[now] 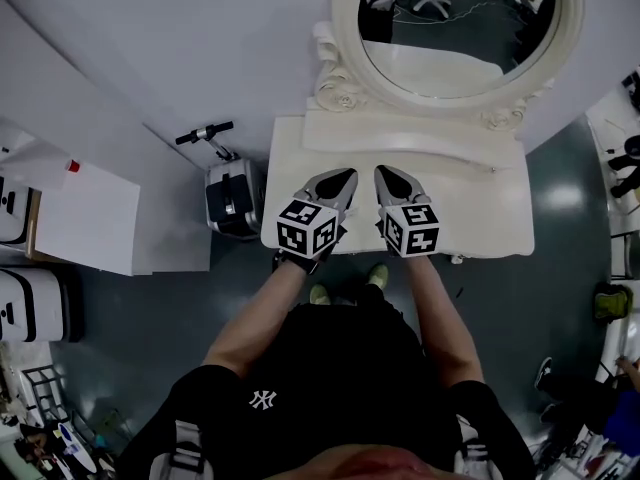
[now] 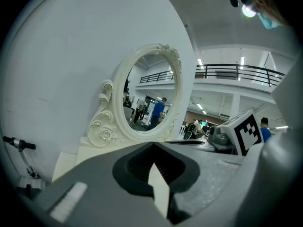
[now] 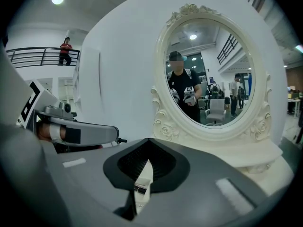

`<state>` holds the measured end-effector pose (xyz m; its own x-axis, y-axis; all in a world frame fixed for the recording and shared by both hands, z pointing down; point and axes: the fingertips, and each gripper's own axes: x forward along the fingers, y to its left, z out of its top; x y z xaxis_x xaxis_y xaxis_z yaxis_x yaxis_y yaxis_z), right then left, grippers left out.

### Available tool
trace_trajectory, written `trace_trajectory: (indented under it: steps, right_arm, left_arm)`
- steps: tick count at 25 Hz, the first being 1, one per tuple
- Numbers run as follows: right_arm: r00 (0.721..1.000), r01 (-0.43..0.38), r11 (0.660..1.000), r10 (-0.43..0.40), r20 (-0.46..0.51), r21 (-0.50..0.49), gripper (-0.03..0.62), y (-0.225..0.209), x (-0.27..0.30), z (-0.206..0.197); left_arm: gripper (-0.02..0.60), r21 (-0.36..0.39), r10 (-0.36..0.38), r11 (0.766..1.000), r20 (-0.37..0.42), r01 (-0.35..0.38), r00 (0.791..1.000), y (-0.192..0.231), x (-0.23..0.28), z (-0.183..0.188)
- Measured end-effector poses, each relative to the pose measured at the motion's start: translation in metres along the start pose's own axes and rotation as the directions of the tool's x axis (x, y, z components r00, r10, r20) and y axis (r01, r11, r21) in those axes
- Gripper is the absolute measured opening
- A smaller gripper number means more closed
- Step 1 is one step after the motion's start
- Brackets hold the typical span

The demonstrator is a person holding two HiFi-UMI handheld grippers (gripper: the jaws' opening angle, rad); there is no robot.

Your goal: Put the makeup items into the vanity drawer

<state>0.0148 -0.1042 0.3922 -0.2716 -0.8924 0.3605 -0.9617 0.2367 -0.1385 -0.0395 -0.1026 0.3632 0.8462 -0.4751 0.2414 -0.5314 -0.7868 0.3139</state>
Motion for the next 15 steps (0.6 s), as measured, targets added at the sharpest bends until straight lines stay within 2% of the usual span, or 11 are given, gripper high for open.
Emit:
trace_trajectory:
  steps: [15]
  right_arm:
    - [0.999,0.021,1.000,-0.021,0.050,-0.007,0.023,0.007,-0.006,0.010]
  left_arm:
    - [0.000,0.027,-0.006,1.000,0.023,0.005,1.000,0.001,-0.012,0.008]
